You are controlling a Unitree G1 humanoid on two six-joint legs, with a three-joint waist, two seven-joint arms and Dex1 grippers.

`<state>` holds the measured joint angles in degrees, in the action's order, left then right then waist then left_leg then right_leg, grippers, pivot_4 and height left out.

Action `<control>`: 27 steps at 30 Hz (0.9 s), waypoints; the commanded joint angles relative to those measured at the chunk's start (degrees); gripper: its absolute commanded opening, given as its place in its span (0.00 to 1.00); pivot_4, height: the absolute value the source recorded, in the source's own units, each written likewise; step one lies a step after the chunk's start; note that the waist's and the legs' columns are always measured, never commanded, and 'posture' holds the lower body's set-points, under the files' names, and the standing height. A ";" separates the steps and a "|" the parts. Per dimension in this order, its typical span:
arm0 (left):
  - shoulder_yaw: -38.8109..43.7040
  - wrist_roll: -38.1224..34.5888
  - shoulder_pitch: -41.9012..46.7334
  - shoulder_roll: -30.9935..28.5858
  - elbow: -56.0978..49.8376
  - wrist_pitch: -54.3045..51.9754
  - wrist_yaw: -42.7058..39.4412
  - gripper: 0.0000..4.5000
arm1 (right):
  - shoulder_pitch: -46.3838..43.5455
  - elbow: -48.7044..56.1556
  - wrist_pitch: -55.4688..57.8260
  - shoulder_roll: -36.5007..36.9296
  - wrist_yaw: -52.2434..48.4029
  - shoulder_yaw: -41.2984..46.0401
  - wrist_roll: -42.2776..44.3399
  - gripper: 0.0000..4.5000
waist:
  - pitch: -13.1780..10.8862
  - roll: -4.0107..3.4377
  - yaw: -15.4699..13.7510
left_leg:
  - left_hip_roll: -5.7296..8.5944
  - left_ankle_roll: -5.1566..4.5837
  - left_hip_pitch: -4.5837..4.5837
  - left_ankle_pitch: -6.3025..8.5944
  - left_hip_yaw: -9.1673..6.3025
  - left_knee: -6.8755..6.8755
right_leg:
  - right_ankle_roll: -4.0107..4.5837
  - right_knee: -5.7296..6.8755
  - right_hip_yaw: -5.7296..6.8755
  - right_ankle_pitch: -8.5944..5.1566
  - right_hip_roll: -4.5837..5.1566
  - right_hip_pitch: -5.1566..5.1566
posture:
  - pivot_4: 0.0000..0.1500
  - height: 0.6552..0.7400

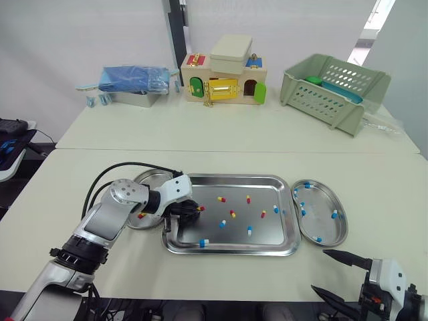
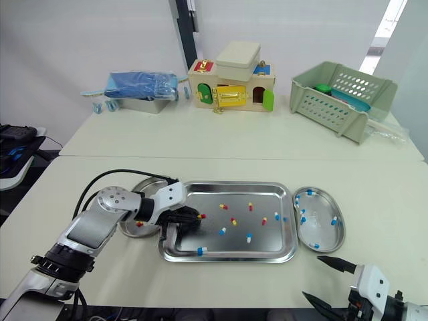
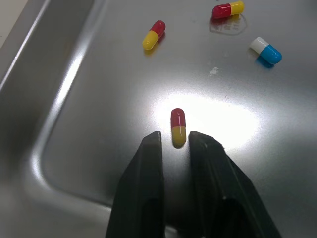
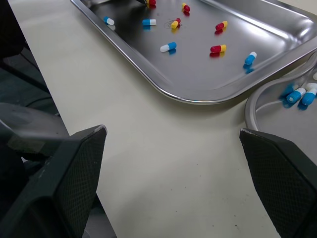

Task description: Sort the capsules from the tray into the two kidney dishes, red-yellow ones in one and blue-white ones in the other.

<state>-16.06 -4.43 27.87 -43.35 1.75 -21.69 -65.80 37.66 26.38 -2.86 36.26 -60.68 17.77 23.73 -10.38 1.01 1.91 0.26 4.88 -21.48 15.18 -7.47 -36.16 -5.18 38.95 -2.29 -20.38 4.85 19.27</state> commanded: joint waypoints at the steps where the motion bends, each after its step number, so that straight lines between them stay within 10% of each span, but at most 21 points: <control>1: -0.84 0.81 -0.37 0.36 -0.95 0.19 -0.15 0.00 | 0.75 2.07 0.23 0.35 0.52 0.23 0.63 1.00 | 0.00 0.00 0.00 | 0.00 0.00 0.00 0.00 0.00 0.00 | 0.00 0.00 0.00 0.00 0.00 0.00 | 1.00 1.00; 12: 2.59 -2.46 -1.40 -1.08 -4.45 -0.43 -2.17 0.00 | 1.40 2.36 0.09 0.68 0.30 0.55 0.70 1.00 | 0.01 -0.01 0.03 | 0.00 0.00 0.00 0.00 0.00 -0.01 | 0.00 0.00 0.00 0.00 0.00 -0.01 | 1.00 1.00; 27: 20.80 -8.02 -10.54 -17.71 -7.30 -13.31 0.47 0.00 | -1.66 2.51 -1.17 3.34 -2.29 -1.95 0.73 1.00 | 0.00 0.00 0.18 | -0.02 -0.01 0.02 0.00 -0.02 0.01 | 0.00 0.02 0.00 0.00 -0.01 0.00 | 1.00 1.00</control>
<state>1.66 -12.21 18.21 -59.84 -5.39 -34.81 -66.52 36.63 28.34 -4.17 38.80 -62.62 15.59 23.64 -10.38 1.02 2.09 0.24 4.87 -21.47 15.19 -7.49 -36.16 -5.18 38.97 -2.30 -20.38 4.84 19.27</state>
